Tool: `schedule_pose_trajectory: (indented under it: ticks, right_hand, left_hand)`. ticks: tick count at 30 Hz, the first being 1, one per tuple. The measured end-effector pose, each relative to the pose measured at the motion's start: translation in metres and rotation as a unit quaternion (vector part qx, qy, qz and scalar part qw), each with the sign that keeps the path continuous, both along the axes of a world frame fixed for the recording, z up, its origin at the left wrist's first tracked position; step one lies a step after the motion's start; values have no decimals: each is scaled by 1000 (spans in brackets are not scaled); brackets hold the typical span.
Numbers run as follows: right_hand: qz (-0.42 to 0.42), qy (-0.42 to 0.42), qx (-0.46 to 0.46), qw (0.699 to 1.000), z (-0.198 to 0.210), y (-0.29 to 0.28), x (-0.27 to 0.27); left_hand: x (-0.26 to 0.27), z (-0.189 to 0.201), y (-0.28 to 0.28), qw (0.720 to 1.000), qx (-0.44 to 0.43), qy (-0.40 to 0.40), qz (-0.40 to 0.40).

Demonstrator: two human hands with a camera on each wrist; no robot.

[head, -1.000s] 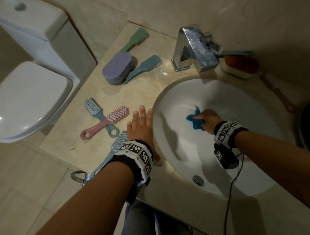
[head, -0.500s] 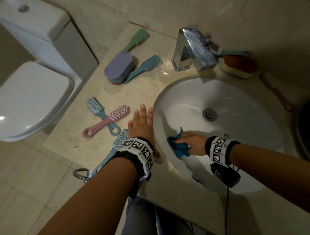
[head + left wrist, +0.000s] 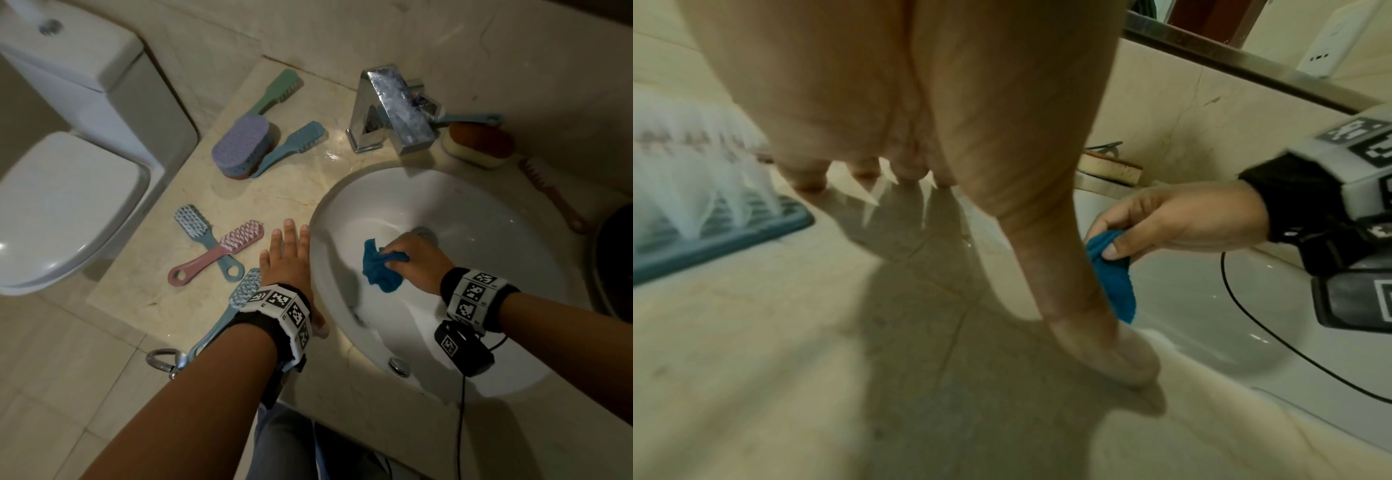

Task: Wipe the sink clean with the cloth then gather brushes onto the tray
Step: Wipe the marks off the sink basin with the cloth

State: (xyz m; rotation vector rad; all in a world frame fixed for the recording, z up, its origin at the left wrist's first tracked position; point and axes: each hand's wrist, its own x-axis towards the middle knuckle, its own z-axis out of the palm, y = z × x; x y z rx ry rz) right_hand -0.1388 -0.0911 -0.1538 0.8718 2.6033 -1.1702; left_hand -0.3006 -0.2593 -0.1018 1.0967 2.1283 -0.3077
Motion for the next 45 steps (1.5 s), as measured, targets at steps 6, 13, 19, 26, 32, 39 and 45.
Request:
schedule_pose_trajectory:
  ticks: [6, 13, 19, 26, 32, 39, 45]
  right_hand:
    - [33, -112, -27, 993, -22, -36, -2]
    - [138, -230, -52, 962, -31, -51, 4]
    - [175, -220, -53, 958, -32, -53, 2]
    - [148, -145, -26, 978, -27, -57, -21]
    - [99, -86, -56, 990, -26, -63, -24]
    - [33, -49, -157, 986, -23, -59, -23]
    - [-131, -27, -246, 960, -11, -32, -20]
  left_hand:
    - [0, -2, 1, 1000, -3, 9, -1]
    - [0, -3, 1, 1000, -7, 17, -4]
    - [0, -3, 2, 1000, -11, 13, -3]
    - [1, -4, 2, 1000, -12, 21, -3]
    - [1, -3, 3, 1000, -14, 16, -4]
    - [0, 1, 3, 1000, -16, 7, 0]
    - [0, -1, 1, 1000, -3, 0, 2]
